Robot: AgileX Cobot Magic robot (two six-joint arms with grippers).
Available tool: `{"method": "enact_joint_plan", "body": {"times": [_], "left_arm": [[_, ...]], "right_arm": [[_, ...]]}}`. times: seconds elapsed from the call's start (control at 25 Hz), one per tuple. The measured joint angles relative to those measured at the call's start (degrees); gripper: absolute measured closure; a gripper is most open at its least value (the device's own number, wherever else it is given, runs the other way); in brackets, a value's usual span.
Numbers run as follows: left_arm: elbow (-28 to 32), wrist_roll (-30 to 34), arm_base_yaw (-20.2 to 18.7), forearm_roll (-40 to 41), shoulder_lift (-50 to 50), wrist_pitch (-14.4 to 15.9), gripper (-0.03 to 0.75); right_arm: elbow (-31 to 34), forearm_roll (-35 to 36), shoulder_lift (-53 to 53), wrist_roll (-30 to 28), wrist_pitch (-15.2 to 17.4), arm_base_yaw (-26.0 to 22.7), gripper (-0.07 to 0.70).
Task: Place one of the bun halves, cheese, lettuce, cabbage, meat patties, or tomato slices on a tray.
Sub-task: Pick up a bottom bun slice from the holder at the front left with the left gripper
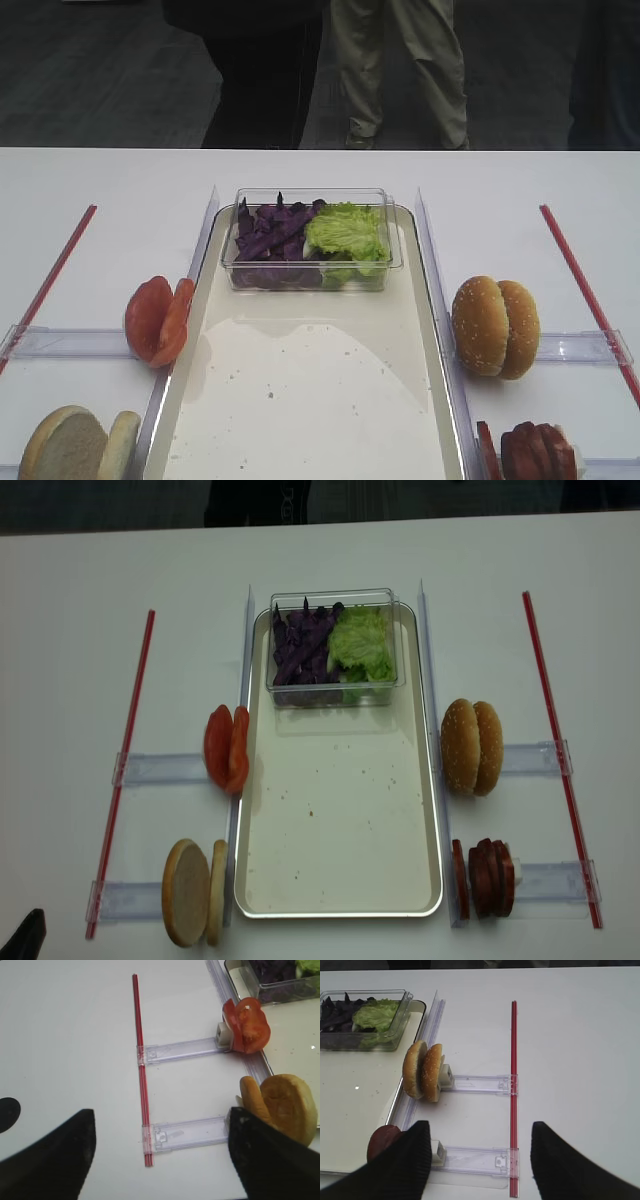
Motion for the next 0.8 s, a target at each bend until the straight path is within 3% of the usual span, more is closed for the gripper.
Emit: {"method": "enact_joint_plan", "body": {"times": [0.8], "left_arm": [[0.0, 0.0, 0.0, 0.0, 0.0, 0.0, 0.195]], "right_arm": [[0.0, 0.0, 0.0, 0.0, 0.0, 0.0, 0.169]]}}
